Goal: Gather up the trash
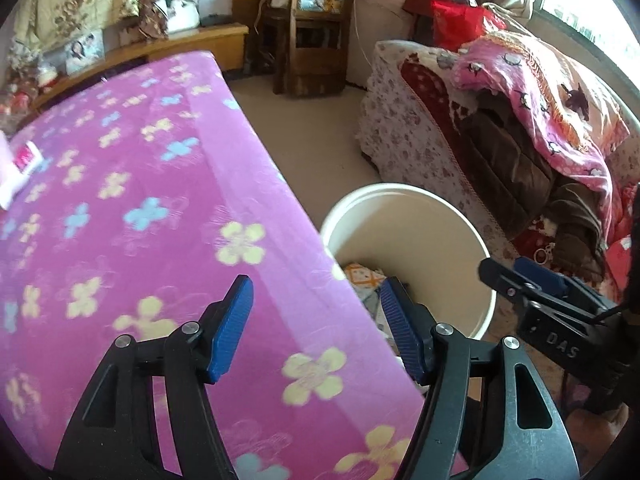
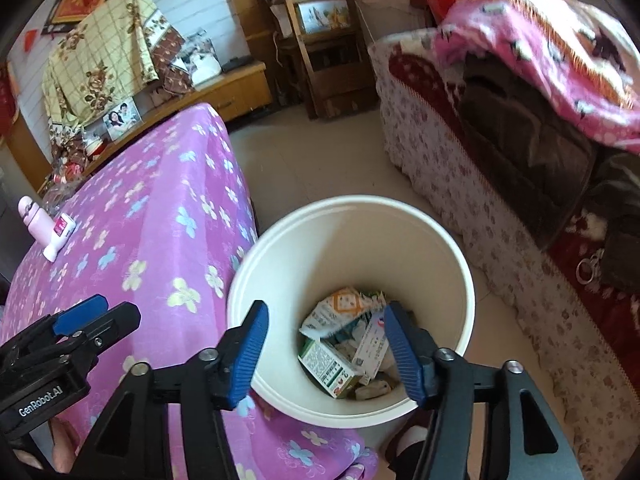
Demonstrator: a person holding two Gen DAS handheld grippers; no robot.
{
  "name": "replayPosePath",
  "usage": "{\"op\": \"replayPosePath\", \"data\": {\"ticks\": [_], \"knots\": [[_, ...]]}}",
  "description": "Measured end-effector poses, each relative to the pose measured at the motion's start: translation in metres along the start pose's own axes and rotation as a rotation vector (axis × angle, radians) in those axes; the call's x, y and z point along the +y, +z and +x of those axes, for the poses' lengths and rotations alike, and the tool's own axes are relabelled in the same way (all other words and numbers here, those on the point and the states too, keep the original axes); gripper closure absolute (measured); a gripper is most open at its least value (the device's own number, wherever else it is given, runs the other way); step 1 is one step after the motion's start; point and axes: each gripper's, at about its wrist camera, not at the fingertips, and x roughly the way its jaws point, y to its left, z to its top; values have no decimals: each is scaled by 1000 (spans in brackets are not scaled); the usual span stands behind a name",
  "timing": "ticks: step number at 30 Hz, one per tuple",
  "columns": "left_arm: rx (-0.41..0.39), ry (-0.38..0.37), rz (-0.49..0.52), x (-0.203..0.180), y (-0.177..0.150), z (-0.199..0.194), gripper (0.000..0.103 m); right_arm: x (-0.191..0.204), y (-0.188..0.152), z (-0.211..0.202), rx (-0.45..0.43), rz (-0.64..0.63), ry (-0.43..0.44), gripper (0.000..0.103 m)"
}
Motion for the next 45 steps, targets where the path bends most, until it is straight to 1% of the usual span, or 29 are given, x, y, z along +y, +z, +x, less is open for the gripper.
{"op": "replayPosePath", "data": {"ticks": [5,7,10,13,16,20,24,27,29,33,36,45], "knots": [[-76,46,16,9,-4,-32,38,19,-5,-25,-64,-27,-2,43],[-102,47,12,13,-6,-44,38,26,-8,-36,-85,-34,-2,40],[-124,56,5,20,-11,-59,38,35,-11,-51,-121,-43,3,37],[-148,82,14,24,-15,-75,38,44,-12,-68,-155,-61,-9,36],[-194,87,1,32,-21,-94,38,51,-14,-85,-192,-72,-24,32],[-267,74,-7,40,-26,-120,38,58,-16,-108,-256,-70,-31,28],[-343,89,17,41,-30,-145,38,67,-19,-128,-314,-84,-50,24],[-373,93,26,40,-31,-157,38,74,-22,-141,-357,-91,-65,20],[-398,81,21,40,-32,-167,38,77,-24,-149,-377,-92,-65,20],[-425,75,18,39,-33,-180,38,82,-26,-161,-407,-102,-74,20],[-441,77,20,38,-35,-186,38,84,-28,-167,-418,-103,-70,18],[-456,82,13,42,-41,-197,38,94,-35,-179,-444,-115,-70,16]]}}
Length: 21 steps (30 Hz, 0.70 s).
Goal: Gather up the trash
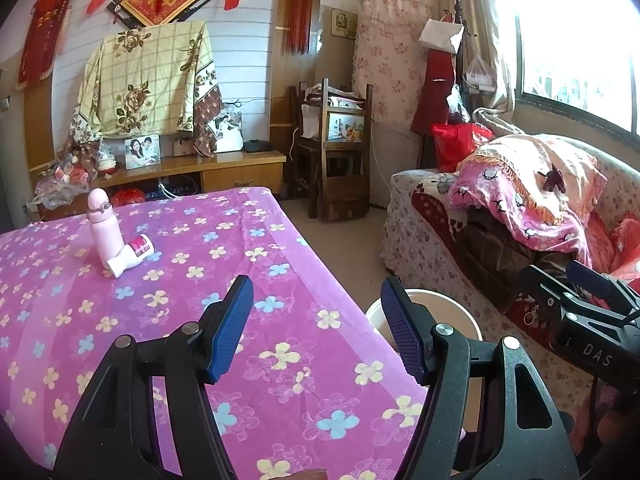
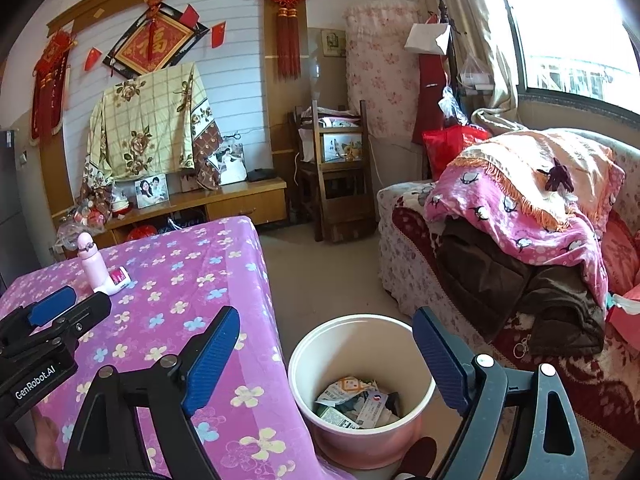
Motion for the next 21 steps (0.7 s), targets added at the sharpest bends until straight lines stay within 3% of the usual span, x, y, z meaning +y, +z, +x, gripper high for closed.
{"op": "replayPosePath", "data": {"ticks": [4,21], "knots": [[-11,9,5,-1,0,-4,38,2,2,-5,-14,-3,1,11],[-10,17,14,-1,-3,-5,38,3,1,-9,-16,-3,13,11]]}}
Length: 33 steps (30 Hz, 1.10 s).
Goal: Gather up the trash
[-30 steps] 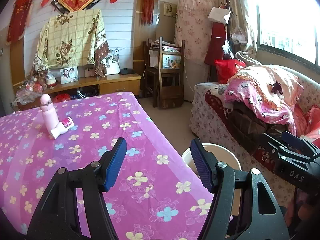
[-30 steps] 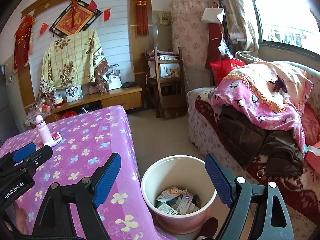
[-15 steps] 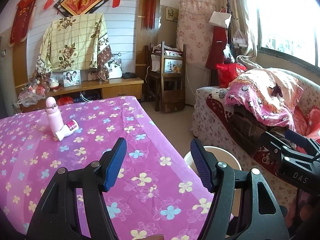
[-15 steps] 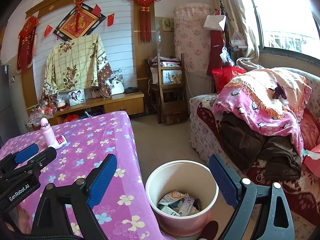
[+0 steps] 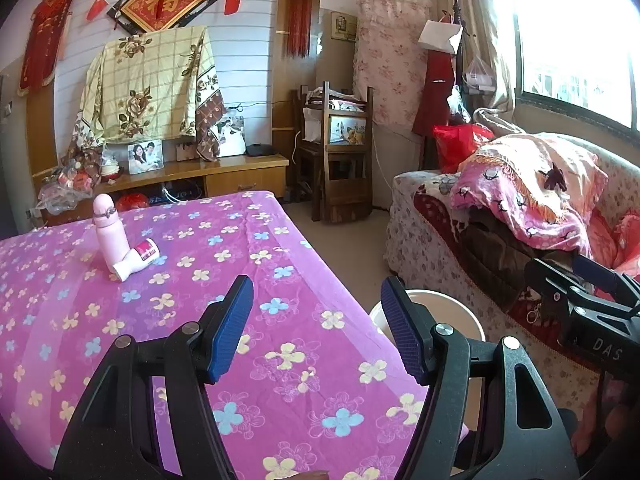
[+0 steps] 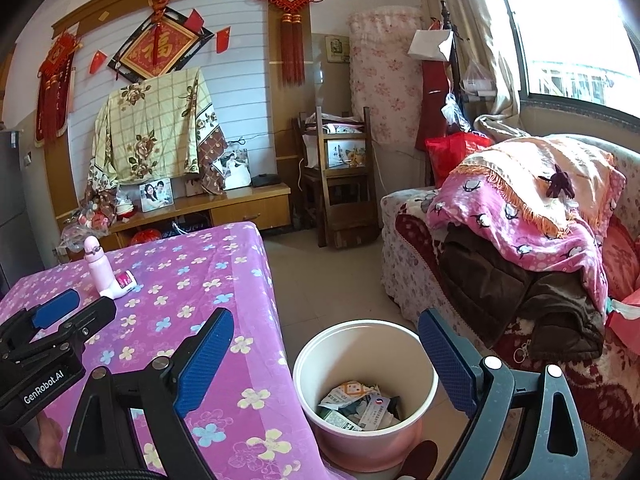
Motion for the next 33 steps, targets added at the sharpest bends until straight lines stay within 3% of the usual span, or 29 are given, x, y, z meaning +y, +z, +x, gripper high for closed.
{"op": "replayPosePath", "data": {"ticks": [33], "knots": [[17,0,2,5,-7,3,38,-1,-6,6,18,3,3,11]]}}
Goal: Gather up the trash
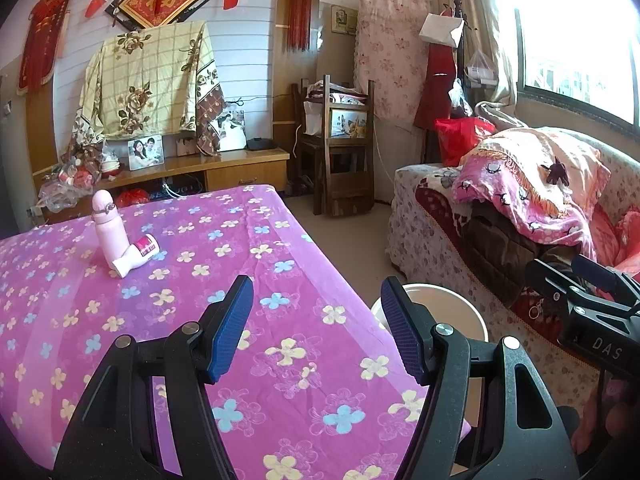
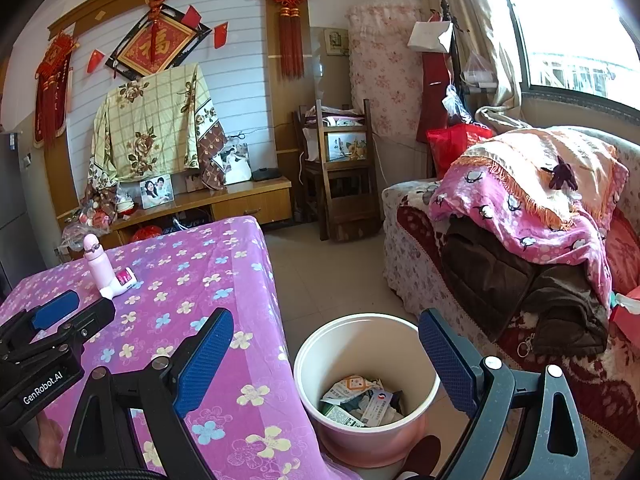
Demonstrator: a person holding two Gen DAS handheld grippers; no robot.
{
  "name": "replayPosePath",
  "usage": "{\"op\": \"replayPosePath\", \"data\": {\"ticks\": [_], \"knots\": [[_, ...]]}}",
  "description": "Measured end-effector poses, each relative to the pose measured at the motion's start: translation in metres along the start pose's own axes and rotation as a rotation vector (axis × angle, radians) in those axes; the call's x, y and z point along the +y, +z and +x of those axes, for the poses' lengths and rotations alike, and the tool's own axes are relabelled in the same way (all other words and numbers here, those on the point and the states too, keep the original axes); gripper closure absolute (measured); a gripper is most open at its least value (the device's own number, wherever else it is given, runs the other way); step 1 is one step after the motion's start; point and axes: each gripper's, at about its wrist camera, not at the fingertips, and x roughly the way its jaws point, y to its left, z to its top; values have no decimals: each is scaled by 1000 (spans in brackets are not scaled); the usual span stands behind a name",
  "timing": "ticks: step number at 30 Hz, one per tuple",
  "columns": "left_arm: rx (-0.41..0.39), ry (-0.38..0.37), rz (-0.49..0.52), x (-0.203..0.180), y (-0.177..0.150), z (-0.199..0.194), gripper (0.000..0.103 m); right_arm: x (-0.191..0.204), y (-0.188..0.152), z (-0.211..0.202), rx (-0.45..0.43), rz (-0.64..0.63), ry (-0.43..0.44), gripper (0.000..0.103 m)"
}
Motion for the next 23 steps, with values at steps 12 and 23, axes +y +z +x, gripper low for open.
{"op": "replayPosePath", "data": {"ticks": [12,23], "knots": [[7,-5,10,3,-2,5,38,1,-5,1,19,4,0,11],[9,17,-2,11,-1,6,38,5,-5,8,42,-10,10,11]]}}
